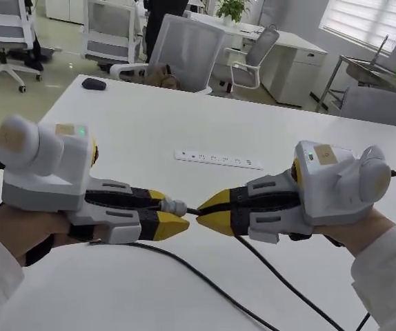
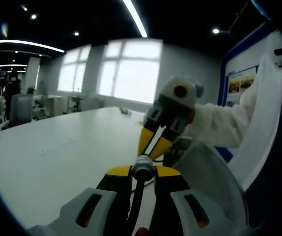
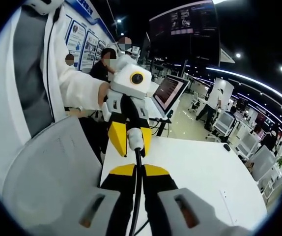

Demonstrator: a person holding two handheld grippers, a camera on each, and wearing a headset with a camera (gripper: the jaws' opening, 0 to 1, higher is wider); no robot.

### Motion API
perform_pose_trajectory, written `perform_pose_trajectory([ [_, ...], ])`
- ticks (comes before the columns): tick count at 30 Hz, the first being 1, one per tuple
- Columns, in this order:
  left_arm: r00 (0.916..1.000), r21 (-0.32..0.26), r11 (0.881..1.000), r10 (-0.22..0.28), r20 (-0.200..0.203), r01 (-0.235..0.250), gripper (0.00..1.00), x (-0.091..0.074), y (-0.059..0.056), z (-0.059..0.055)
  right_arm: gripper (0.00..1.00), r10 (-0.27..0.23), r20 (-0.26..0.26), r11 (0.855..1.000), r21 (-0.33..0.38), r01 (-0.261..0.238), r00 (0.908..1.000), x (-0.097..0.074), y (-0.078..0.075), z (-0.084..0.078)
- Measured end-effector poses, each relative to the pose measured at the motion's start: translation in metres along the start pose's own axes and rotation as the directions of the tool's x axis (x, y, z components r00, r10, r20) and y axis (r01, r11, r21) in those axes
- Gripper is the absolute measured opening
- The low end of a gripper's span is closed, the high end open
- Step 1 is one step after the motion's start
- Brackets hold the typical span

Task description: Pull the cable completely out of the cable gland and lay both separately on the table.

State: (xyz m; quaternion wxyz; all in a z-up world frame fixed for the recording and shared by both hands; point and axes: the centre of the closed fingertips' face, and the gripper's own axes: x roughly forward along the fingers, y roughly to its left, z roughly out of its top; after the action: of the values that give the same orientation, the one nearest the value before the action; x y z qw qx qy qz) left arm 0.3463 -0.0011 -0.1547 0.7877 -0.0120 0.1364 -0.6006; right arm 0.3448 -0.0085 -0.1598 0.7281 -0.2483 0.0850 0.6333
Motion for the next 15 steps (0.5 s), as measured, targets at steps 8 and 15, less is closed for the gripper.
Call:
perform_pose_trajectory([
  [8,1.0,-0.01,1.0,0.008,-0.001,-0.008,0.18,-0.007,0.006,-0.003,0.04,-0.015,-0.04,1.0,0.02,0.016,0.9991,-0.003,-0.005,-0.017],
  [15,0.9996,-0.016,1.0,0.026,0.008,-0.026,0.18,-0.017,0.011,-0.002,0.03,-0.034,-0.07,0.998,0.051,0.038,0.997,-0.009,-0.008,-0.033],
])
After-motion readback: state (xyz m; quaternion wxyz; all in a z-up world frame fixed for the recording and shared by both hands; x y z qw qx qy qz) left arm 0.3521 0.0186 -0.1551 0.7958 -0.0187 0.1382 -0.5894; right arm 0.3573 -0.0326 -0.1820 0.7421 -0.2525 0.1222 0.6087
